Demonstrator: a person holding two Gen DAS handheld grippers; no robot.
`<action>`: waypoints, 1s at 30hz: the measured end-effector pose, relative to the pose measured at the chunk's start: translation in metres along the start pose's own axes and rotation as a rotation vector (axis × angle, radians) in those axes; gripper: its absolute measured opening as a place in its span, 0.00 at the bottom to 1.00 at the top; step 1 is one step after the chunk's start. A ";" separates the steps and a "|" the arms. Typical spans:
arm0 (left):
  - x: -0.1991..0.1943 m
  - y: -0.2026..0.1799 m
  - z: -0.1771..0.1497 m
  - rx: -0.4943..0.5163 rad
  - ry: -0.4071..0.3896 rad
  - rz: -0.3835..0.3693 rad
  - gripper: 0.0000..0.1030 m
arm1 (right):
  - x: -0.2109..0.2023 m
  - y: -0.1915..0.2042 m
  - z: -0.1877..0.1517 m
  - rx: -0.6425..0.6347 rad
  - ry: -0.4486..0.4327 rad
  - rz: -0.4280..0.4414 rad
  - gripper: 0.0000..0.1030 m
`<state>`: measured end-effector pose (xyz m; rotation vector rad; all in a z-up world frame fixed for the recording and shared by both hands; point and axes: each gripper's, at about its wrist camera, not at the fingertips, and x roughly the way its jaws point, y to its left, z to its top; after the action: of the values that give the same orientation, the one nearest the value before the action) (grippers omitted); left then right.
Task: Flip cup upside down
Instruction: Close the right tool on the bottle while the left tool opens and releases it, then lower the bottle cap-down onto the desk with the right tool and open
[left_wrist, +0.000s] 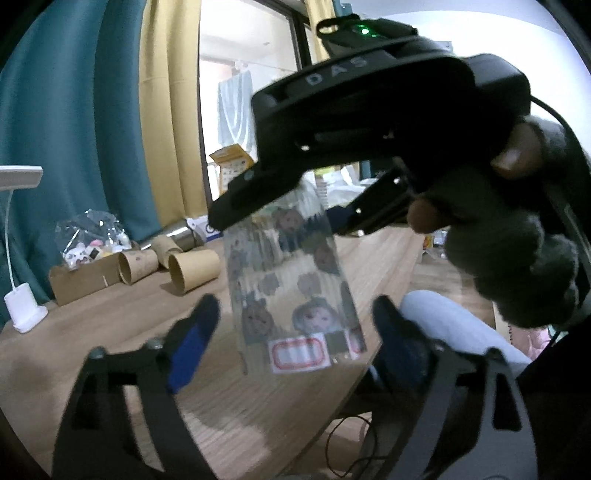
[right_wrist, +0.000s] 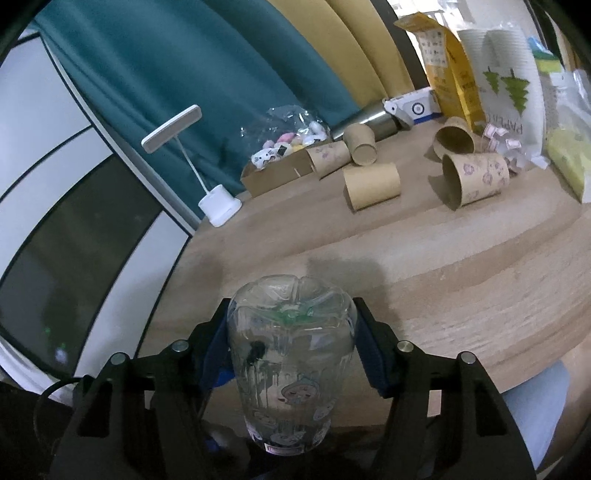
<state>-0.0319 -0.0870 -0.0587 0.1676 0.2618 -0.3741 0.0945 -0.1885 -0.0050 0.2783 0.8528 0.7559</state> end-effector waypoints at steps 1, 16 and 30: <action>-0.001 0.001 0.000 -0.002 -0.002 0.004 0.90 | -0.001 -0.001 0.001 0.001 -0.013 -0.007 0.63; -0.017 0.104 0.002 -0.355 -0.014 0.231 0.90 | 0.011 -0.035 -0.029 -0.213 -0.396 -0.340 0.63; 0.010 0.125 -0.009 -0.383 0.034 0.336 0.90 | 0.045 -0.019 -0.055 -0.408 -0.456 -0.428 0.63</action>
<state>0.0222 0.0259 -0.0561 -0.1587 0.3278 0.0165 0.0808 -0.1741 -0.0752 -0.0978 0.2943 0.4230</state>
